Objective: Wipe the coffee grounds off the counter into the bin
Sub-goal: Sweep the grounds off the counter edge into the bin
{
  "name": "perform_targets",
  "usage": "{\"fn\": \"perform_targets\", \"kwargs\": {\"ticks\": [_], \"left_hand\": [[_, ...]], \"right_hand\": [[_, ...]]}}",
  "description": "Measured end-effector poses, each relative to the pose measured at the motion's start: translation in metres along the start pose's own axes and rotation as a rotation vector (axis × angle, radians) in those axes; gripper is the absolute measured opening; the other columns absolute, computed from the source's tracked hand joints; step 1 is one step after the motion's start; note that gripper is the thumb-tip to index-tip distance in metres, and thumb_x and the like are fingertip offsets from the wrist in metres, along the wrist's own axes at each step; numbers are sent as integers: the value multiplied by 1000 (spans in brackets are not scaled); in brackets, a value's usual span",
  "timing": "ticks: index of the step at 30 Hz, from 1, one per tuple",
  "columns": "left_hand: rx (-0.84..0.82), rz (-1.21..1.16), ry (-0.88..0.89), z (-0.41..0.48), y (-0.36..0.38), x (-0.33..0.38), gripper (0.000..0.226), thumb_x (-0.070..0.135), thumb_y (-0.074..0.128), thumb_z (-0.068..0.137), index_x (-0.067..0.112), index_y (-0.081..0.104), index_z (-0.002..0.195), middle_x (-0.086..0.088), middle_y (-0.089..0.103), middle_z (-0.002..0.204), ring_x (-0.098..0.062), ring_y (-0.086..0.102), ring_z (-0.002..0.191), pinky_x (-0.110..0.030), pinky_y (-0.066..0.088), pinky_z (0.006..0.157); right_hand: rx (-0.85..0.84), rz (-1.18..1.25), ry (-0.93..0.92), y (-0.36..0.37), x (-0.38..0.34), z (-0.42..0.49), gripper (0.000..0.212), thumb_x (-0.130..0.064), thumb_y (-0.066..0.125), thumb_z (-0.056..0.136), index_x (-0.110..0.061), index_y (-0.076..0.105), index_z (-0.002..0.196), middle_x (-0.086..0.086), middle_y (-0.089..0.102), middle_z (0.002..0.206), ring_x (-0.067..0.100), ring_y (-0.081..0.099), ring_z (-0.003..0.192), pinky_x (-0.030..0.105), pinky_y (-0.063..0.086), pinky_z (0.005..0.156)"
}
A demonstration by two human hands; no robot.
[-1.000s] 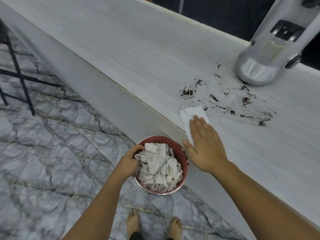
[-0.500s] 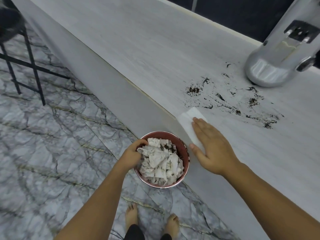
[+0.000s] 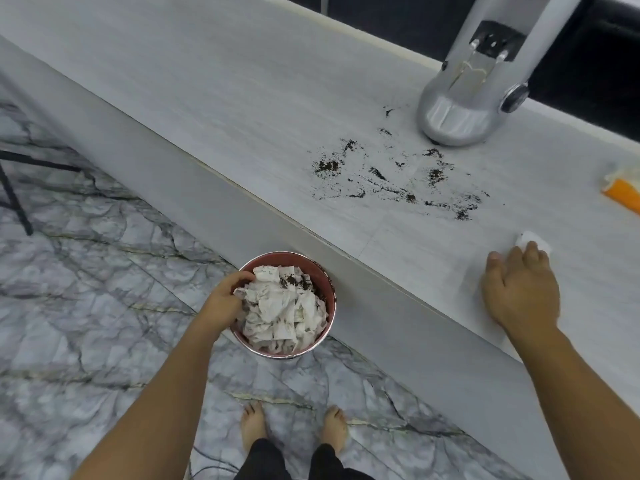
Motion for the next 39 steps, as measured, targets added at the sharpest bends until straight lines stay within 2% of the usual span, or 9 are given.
{"fn": "perform_targets", "kwargs": {"ticks": [2, 6, 9, 12, 17, 26, 32, 36, 39], "left_hand": [[0, 4, -17, 5, -2, -5, 70, -25, 31, 70, 21, 67, 110, 4, 61, 109, -25, 60, 86, -37, 50, 60], [-16, 64, 2, 20, -7, -9, 74, -22, 36, 64, 30, 69, 106, -1, 60, 122, -31, 60, 105, -55, 58, 76], [-36, 54, 15, 28, -7, -10, 74, -24, 38, 65, 30, 70, 103, -6, 60, 127, -33, 58, 114, -50, 57, 82], [-36, 47, 22, 31, -6, -9, 72, -25, 39, 67, 29, 70, 103, -8, 60, 127, -32, 58, 113, -42, 58, 76], [-33, 49, 30, 33, -5, -5, 71, -27, 37, 71, 25, 70, 106, -7, 61, 127, -31, 57, 115, -38, 54, 78], [-38, 50, 58, 35, -6, 7, 73, -28, 36, 71, 26, 70, 105, -5, 59, 127, -28, 55, 118, -36, 53, 80], [-46, 52, 56, 36, -6, 7, 74, -31, 37, 70, 25, 70, 104, -2, 61, 119, -29, 55, 116, -35, 50, 77], [-51, 77, 63, 39, -9, 7, 77, -28, 38, 72, 35, 72, 99, 3, 62, 121, -26, 55, 117, -37, 51, 82], [-63, 67, 45, 36, -8, 13, 75, -30, 38, 70, 29, 72, 102, 7, 62, 118, -25, 54, 116, -32, 51, 78]], "right_hand": [[15, -12, 7, 6, 6, 15, 69, -44, 20, 96, 13, 51, 121, 36, 35, 146, 48, 33, 135, 56, 33, 109], [14, -10, 36, 22, 18, 42, 70, -43, 19, 97, 5, 27, 147, 28, 24, 157, 43, 21, 145, 53, 19, 119], [30, 126, 5, 19, 18, 57, 63, -39, 21, 101, 1, 26, 149, 25, 22, 159, 40, 18, 147, 52, 16, 121], [166, 138, 3, -4, 29, 57, 57, -28, 30, 100, 5, 30, 147, 28, 27, 156, 43, 20, 146, 51, 18, 120], [0, 2, 159, 23, 52, 46, 75, -48, 17, 96, 2, 16, 152, 24, 15, 161, 39, 13, 149, 52, 13, 120], [-45, -127, 14, 27, 39, 85, 77, -58, 8, 96, -8, 18, 153, 12, 4, 166, 33, 3, 151, 53, 5, 120], [40, -80, -115, 14, 18, 92, 65, -40, 18, 100, 1, 30, 148, 22, 27, 158, 38, 21, 147, 52, 17, 120], [-48, -47, -139, 29, 15, 91, 73, -50, 13, 99, -1, 21, 152, 22, 19, 161, 35, 16, 149, 51, 16, 121], [-61, -81, -167, 29, 13, 100, 75, -56, 14, 99, -4, 18, 153, 21, 16, 162, 36, 15, 150, 51, 15, 121]]}}
Point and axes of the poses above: each hand's wrist, its own z-axis towards the middle knuckle, its own y-axis out of the palm, x = y × z, the point moved 10 cm from there along z, towards the middle knuckle
